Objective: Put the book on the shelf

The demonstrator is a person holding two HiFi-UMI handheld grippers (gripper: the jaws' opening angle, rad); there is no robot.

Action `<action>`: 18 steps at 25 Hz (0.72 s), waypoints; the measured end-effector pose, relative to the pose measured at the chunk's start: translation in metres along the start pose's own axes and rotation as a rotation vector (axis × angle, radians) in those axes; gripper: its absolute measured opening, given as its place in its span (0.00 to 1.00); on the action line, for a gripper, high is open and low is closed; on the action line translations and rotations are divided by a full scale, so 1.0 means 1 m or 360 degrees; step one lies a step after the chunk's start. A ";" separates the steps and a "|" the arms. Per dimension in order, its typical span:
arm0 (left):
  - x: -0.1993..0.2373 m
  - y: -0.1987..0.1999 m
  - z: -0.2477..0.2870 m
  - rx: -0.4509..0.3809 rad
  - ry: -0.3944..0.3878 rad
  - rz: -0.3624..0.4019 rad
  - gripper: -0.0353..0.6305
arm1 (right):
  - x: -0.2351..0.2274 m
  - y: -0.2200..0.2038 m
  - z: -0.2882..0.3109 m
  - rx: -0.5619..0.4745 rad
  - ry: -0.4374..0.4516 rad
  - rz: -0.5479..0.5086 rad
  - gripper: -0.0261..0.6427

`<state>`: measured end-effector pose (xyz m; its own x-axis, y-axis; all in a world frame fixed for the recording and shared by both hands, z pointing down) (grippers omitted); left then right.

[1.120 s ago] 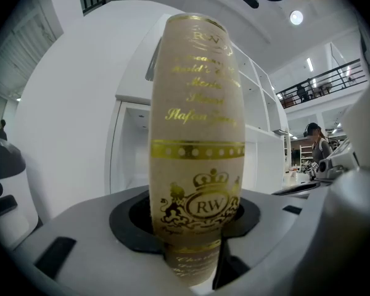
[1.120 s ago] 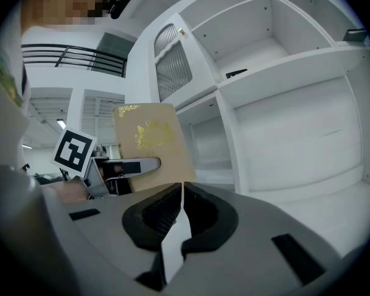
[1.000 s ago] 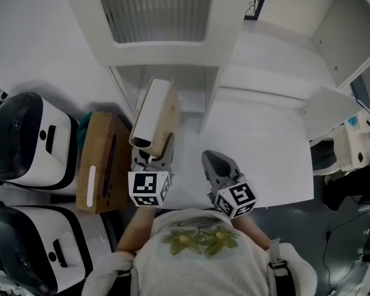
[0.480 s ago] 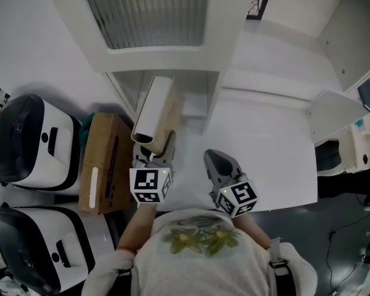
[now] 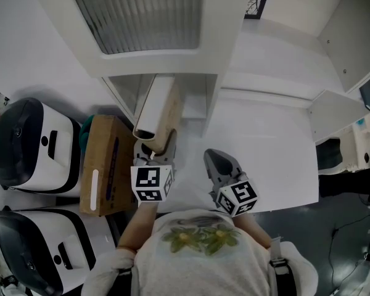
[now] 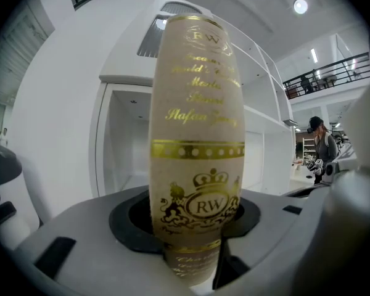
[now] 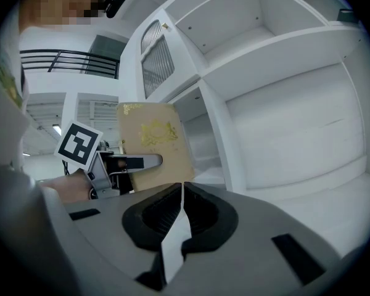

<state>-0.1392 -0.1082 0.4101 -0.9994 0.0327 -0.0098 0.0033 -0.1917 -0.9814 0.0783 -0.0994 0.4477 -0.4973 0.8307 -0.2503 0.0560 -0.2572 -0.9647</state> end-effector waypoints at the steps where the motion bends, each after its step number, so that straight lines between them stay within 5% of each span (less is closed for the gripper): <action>1: 0.000 0.001 0.001 0.0005 0.0001 -0.0004 0.39 | 0.000 0.000 0.000 -0.0001 0.0002 0.0000 0.09; 18: -0.010 0.007 0.014 0.0063 0.0046 0.0008 0.39 | -0.002 -0.003 -0.002 -0.0001 0.0009 0.0017 0.09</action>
<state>-0.1297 -0.1240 0.4058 -0.9980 0.0599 -0.0210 0.0066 -0.2308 -0.9730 0.0812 -0.0997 0.4507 -0.4919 0.8307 -0.2609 0.0619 -0.2655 -0.9621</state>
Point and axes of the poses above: the fingertips, and each gripper's own axes: z forward along the fingers, x to its left, y out of its top, the point moved 10 cm from there along -z, backward along the fingers, and after that the axes turned 13 degrees about y, right-handed, at the moved point
